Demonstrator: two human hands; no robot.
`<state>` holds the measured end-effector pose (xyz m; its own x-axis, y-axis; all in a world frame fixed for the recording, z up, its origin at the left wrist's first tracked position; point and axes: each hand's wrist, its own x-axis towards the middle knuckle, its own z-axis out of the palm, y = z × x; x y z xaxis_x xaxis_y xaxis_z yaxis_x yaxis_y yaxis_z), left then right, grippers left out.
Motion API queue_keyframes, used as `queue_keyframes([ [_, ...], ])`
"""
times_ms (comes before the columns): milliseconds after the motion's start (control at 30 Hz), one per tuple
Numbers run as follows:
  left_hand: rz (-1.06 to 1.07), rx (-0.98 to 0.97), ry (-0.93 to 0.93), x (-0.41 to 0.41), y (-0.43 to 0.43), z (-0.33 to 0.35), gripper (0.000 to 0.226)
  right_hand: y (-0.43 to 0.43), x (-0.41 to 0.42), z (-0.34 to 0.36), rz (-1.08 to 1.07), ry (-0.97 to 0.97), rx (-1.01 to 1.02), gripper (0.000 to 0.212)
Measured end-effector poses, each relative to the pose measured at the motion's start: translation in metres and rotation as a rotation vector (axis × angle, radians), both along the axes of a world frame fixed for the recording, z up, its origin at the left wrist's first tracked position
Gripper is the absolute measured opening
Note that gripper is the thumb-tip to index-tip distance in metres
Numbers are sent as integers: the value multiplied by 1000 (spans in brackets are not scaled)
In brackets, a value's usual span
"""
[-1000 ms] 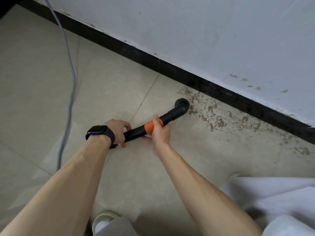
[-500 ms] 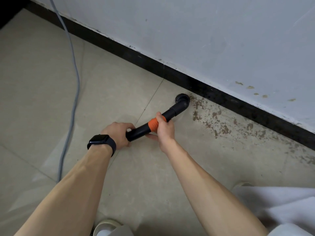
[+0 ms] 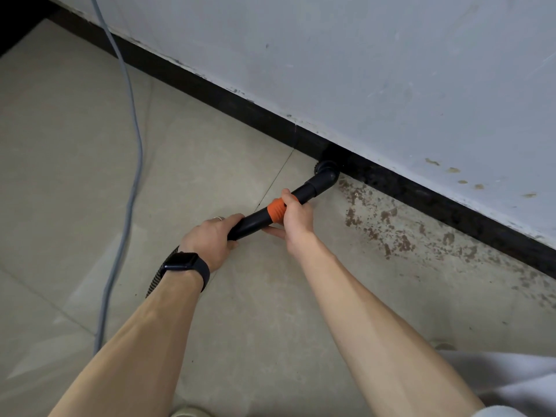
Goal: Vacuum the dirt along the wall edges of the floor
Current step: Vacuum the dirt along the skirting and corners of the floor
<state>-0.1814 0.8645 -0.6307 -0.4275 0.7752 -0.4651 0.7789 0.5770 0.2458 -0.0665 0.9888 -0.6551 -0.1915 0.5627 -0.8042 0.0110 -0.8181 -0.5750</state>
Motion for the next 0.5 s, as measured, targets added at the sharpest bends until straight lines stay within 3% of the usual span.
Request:
queue_keyframes([
  [167,-15,42,59,-15,2,-1,50,7,-11,0,5,92,-75,18],
  [367,-8,95,27,-33,5,-14,52,4,-33,-7,-17,-5,-39,38],
  [500,70,130,30,-42,3,-24,60,8,-48,-6,-20,4,-45,39],
])
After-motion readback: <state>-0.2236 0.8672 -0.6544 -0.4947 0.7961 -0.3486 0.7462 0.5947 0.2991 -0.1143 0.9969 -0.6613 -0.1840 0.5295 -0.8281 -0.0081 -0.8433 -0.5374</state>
